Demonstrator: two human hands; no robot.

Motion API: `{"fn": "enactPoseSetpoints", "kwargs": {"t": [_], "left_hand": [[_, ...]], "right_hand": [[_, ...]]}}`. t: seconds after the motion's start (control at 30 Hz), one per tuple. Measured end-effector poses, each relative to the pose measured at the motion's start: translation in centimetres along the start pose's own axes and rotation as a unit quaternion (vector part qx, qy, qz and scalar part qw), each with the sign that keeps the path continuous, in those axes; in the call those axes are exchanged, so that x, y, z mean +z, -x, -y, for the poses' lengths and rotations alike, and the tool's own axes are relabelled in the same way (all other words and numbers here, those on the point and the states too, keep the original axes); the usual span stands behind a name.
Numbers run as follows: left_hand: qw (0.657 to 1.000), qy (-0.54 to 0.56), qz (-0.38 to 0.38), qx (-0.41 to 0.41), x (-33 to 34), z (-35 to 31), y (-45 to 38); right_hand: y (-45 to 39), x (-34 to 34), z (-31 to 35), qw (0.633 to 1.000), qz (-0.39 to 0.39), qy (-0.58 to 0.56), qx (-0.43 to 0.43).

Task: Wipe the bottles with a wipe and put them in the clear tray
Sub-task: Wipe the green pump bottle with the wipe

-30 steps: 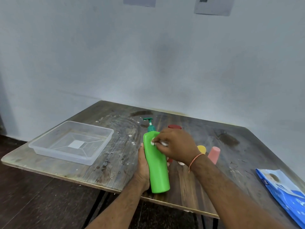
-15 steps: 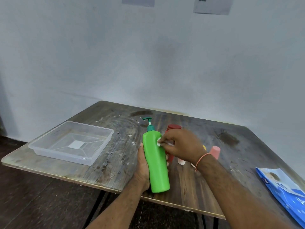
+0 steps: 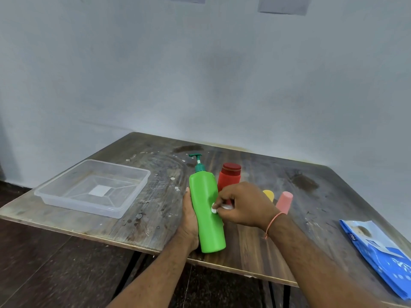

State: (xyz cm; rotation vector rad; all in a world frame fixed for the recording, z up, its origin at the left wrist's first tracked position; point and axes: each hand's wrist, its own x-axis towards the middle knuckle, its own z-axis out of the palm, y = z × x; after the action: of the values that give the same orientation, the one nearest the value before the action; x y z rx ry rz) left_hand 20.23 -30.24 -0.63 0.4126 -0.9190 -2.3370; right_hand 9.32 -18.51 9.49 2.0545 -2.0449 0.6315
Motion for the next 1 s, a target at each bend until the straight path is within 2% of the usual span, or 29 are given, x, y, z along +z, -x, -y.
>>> {"fn": "enactPoseSetpoints", "kwargs": {"t": [0.13,0.2,0.27,0.4,0.47,0.63,0.73,0.8,0.9,0.93,1.0], "left_hand": [[1.000,-0.007,-0.002,-0.008,0.1,0.0,0.1],[1.000,-0.004,-0.006,-0.007,0.0,0.1,0.0],[1.000,0.000,-0.013,0.002,-0.1,0.1,-0.2],[1.000,0.008,-0.019,0.004,-0.5,0.4,-0.5],[1.000,0.009,-0.028,0.005,-0.5,0.4,-0.6],[0.999,0.037,-0.006,-0.001,0.1,0.1,-0.2],[0.999,0.047,-0.002,0.001,0.4,0.0,0.0],[0.999,0.042,-0.005,0.005,0.3,0.0,0.0],[1.000,0.002,-0.012,0.013,0.0,0.1,0.1],[1.000,-0.006,-0.016,0.014,0.1,0.1,0.1],[1.000,-0.005,-0.017,0.019,0.1,0.0,0.2]], "right_hand": [[-0.3,1.3,0.1,0.994,-0.102,0.026,0.029],[0.1,1.7,0.2,0.992,-0.117,0.016,0.034],[1.0,1.6,0.2,0.995,-0.092,-0.010,0.027],[2.4,1.1,0.6,0.997,0.038,-0.063,0.003],[2.5,1.1,1.0,0.997,0.048,-0.051,0.005],[1.3,2.2,1.8,0.994,-0.098,0.047,0.023],[1.0,2.9,2.2,0.990,-0.127,0.058,0.027],[1.4,2.6,2.4,0.996,-0.089,0.025,0.018],[1.8,1.6,3.0,0.999,0.035,-0.011,-0.001],[1.7,1.5,3.2,0.999,0.050,-0.004,0.001],[1.3,1.6,3.4,0.999,0.016,0.029,0.006]]}}
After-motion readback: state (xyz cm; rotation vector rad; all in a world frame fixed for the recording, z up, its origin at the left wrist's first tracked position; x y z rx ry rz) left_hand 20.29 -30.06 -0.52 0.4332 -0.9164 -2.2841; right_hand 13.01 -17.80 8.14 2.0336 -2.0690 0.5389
